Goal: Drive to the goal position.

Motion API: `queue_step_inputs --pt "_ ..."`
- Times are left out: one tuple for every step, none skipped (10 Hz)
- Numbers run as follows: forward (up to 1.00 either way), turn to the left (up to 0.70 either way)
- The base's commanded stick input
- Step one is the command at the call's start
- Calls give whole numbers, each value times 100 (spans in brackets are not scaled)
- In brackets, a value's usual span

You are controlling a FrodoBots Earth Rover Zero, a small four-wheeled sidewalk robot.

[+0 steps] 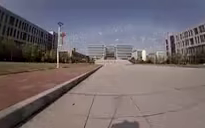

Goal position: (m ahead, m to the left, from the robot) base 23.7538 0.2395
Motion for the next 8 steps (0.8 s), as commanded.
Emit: queue_step_inputs --pt "70 1" --pt "70 1" --pt "70 1" --pt "70 1" --pt "70 1" --pt "70 1" --pt "70 1" --pt "70 1"
